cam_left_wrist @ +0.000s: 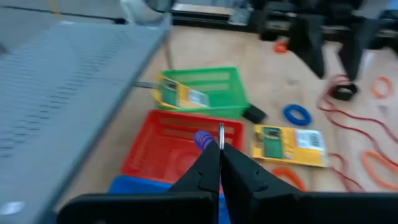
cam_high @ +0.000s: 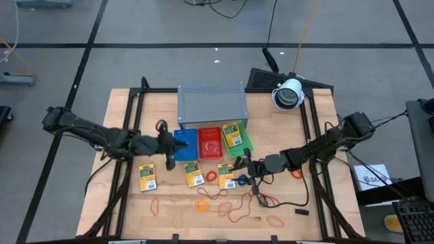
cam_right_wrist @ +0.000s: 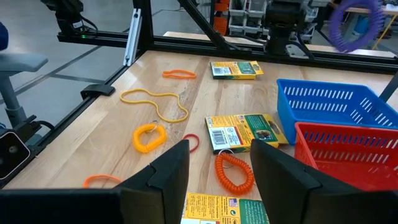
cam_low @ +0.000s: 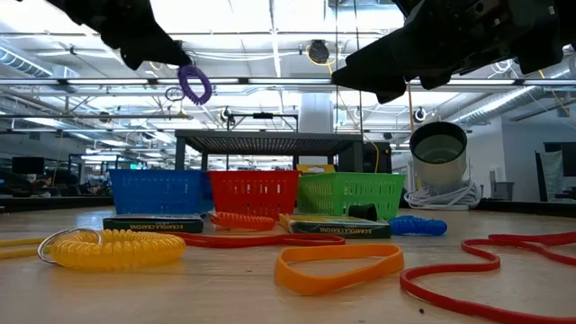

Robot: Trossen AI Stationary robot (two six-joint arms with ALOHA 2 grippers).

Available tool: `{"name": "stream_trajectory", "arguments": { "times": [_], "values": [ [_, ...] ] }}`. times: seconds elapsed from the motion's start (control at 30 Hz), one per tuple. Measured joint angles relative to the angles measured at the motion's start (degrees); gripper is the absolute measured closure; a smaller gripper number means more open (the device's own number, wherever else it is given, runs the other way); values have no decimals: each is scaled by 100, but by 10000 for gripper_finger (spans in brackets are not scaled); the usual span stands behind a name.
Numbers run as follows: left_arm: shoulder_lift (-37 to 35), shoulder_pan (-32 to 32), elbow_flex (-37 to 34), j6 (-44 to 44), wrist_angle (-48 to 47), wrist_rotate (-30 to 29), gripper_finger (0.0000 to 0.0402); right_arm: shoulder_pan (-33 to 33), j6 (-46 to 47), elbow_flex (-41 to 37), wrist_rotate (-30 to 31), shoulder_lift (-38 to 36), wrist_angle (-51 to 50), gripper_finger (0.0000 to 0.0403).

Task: Pick & Place Office Desk Supplies
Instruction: Put the purple spring keychain into the blue bin, then put the crayon pack into the green bin

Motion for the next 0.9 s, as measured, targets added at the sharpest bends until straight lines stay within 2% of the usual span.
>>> {"name": "stream_trajectory", "arguments": {
  "times": [0.3, 0.67, 0.77, 0.9],
  "values": [
    [-266, 527, 0, -270, -609, 8, 386, 0, 85, 0, 0, 0, -26, 243],
    [-266, 511, 0, -268, -562, 192, 290, 0, -88, 0, 0, 0, -24, 243],
    [-247, 486, 0, -327, -559, 394, 264, 0, -309, 0, 2, 0, 28, 243],
    [30, 351, 2, -475, -535, 1146, 249, 0, -393, 0, 0, 0, 44, 243]
  ]
}}
